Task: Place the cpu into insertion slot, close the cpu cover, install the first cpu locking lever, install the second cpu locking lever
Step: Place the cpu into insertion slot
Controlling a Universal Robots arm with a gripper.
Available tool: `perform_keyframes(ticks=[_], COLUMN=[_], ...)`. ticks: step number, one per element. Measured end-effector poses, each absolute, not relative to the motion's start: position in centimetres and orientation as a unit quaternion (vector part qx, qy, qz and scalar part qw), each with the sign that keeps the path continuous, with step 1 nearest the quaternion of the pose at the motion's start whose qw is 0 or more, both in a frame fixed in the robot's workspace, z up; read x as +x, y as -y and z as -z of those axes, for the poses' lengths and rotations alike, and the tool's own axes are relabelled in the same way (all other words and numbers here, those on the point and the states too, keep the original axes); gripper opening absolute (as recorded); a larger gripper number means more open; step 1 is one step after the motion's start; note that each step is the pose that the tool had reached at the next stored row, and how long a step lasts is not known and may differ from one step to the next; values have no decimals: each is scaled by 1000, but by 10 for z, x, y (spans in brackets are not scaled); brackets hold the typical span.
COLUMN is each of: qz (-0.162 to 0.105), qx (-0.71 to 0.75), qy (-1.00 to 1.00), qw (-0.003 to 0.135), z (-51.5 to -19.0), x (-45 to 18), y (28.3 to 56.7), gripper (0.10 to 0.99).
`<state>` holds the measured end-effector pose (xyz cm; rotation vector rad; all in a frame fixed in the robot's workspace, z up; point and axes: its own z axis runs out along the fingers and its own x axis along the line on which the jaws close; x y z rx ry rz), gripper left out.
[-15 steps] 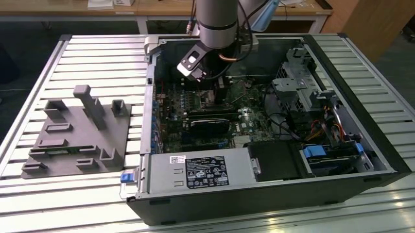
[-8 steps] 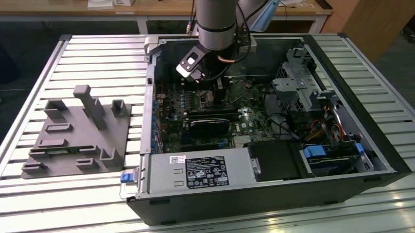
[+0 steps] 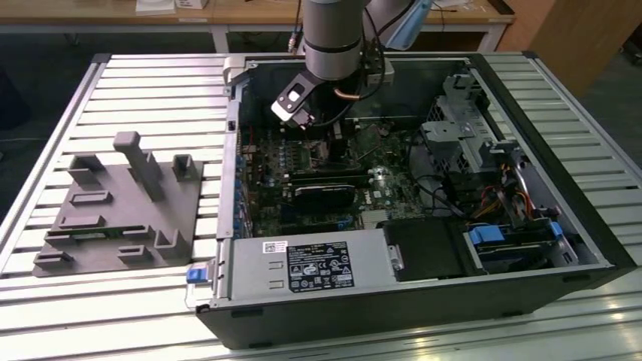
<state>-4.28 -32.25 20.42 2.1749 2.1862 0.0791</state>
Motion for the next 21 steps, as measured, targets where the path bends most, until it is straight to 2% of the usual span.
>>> perform_keyframes(ticks=[21], qz=[-25], qx=[711], qy=[-703], qw=[29], z=[-194], x=[-44], y=[319], gripper=[541])
